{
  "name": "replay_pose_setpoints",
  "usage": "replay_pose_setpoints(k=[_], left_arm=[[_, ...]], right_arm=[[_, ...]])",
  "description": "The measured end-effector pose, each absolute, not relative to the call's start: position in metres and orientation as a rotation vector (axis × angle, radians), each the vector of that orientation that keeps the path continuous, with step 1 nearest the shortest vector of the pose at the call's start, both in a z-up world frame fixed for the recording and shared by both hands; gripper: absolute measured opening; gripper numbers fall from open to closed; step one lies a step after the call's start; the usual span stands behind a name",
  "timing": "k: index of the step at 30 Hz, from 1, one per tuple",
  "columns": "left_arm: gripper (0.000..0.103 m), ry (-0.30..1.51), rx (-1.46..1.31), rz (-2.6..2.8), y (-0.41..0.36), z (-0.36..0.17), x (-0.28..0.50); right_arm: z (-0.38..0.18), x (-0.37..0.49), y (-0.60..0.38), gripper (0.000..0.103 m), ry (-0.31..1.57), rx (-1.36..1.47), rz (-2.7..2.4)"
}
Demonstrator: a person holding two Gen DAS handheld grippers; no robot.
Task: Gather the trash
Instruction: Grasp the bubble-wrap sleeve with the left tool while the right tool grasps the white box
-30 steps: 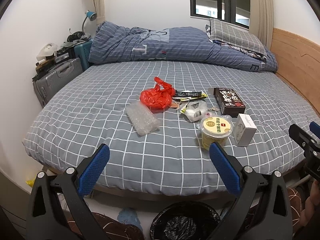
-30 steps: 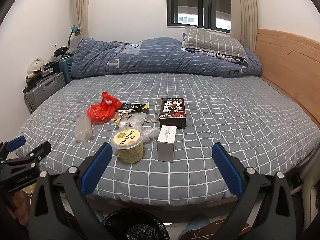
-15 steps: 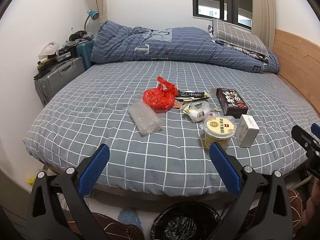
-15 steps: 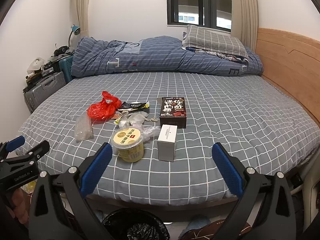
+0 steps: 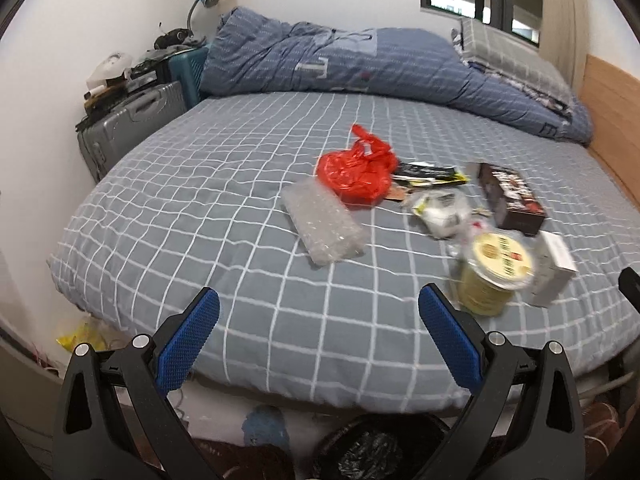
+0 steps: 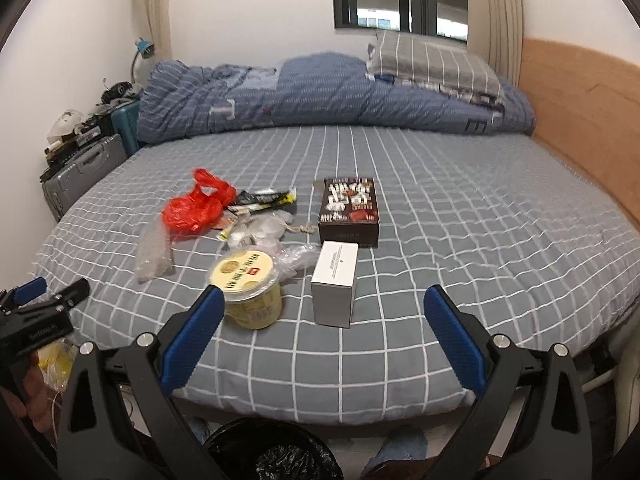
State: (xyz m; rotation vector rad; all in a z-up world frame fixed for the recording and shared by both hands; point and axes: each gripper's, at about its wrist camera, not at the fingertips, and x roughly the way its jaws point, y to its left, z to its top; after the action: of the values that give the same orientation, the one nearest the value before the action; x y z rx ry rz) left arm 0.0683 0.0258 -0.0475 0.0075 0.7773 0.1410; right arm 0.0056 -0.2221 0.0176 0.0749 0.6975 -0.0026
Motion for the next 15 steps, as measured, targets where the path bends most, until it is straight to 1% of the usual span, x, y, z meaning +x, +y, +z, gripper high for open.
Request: replay_pose_setpoints(k=[2, 8, 15], left_arm=[[0.097, 0.773, 0.027, 0.170, 0.028, -0.055, 0.085], [0.097, 0.843, 0.001, 0.192, 0.038, -0.085, 0.149], [0.097, 0.879, 0.023, 0.201, 0.033, -0.111, 0.199]], right_arm=[[0.006, 0.024, -0.224, 0.096, 0.718, 0.065, -0.012], [-0.033, 0.079, -0.231, 0.096, 0.786, 0.056, -0.030], [-0.069, 0.111, -0.234, 0.095, 0.841, 0.048, -0.037]])
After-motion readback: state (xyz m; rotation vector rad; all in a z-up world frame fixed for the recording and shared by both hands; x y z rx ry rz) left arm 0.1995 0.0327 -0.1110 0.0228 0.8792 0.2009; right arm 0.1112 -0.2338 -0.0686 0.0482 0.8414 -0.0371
